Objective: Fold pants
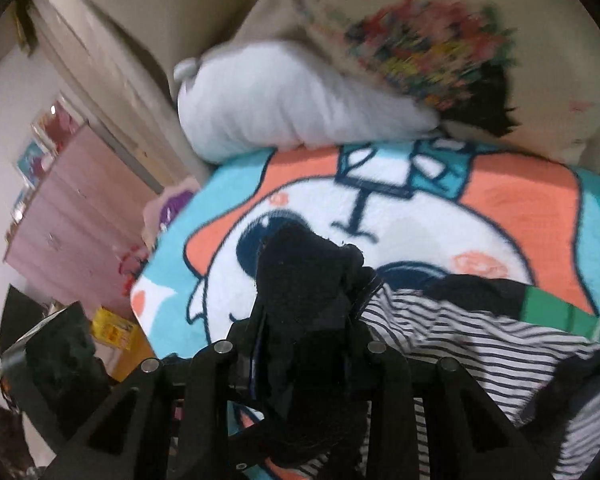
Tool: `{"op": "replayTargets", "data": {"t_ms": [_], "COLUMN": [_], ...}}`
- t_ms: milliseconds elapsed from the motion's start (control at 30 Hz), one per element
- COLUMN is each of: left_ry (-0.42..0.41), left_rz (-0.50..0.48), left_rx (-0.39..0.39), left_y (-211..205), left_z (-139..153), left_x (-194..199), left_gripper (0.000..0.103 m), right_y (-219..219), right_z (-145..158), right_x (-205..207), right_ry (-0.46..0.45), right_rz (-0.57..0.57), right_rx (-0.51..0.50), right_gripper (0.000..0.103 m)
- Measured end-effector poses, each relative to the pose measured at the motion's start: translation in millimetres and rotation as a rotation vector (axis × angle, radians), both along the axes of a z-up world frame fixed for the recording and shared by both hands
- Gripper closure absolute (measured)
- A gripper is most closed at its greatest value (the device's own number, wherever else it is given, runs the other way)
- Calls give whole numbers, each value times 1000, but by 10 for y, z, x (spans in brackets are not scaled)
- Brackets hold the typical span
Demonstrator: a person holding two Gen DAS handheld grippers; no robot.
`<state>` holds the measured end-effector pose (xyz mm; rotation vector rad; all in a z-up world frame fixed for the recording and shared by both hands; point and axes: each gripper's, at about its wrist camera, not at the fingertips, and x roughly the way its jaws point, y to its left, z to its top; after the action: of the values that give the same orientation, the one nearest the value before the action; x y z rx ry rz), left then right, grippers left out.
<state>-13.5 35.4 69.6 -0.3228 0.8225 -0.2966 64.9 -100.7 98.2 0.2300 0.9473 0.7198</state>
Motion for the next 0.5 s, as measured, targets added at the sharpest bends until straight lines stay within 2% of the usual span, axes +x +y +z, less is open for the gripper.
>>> {"op": "replayTargets", "data": {"t_ms": [200, 433, 500], "left_ry": [-16, 29, 23], "left_rz": [-111, -214, -224], "left_rx": [37, -2, 5], "left_y": [-573, -968, -1009], "left_z": [123, 123, 150], "left_x": [76, 76, 64], "left_gripper": [24, 24, 24], "right_y": [-808, -1694, -1890], "right_z": [18, -242, -307], "right_x": [-91, -231, -241], "right_ry": [3, 61, 78], "right_rz": [-133, -290, -344], "right_rx": [102, 174, 181], "right_gripper": [72, 72, 63]}}
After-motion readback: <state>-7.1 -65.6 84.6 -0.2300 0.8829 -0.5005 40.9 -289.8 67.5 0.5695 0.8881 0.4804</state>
